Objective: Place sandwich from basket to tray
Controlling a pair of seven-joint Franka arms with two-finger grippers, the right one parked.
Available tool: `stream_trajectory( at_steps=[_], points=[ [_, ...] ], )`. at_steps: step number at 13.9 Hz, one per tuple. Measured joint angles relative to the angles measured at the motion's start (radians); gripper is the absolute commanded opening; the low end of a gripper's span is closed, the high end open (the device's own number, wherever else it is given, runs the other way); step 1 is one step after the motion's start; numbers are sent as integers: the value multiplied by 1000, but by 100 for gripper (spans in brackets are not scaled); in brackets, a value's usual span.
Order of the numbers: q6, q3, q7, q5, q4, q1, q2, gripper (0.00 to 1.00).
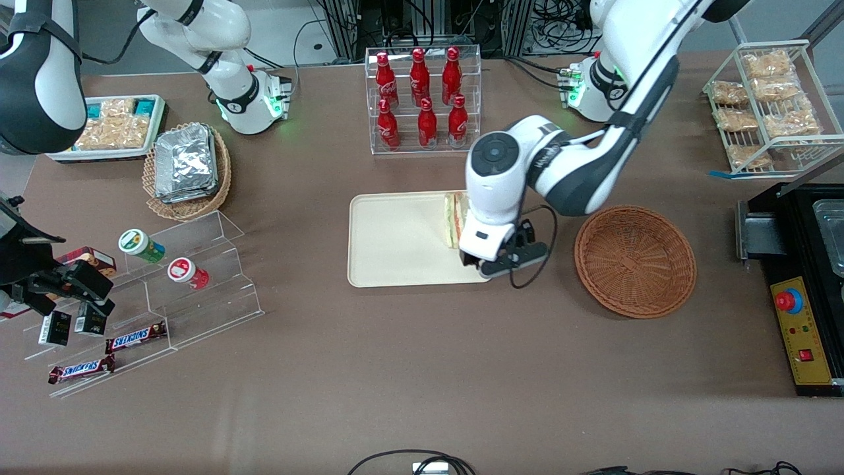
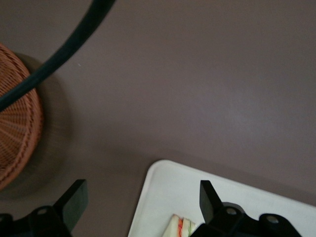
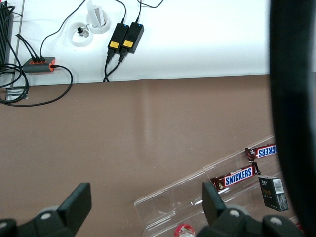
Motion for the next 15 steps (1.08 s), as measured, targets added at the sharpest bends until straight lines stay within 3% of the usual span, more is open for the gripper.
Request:
stream_trajectory(
  at_steps=[6, 15],
  points=[
    [-155, 0, 60, -9, 107, 114, -24, 99],
    [-273, 17, 385, -157, 147, 258, -103, 99]
  ],
)
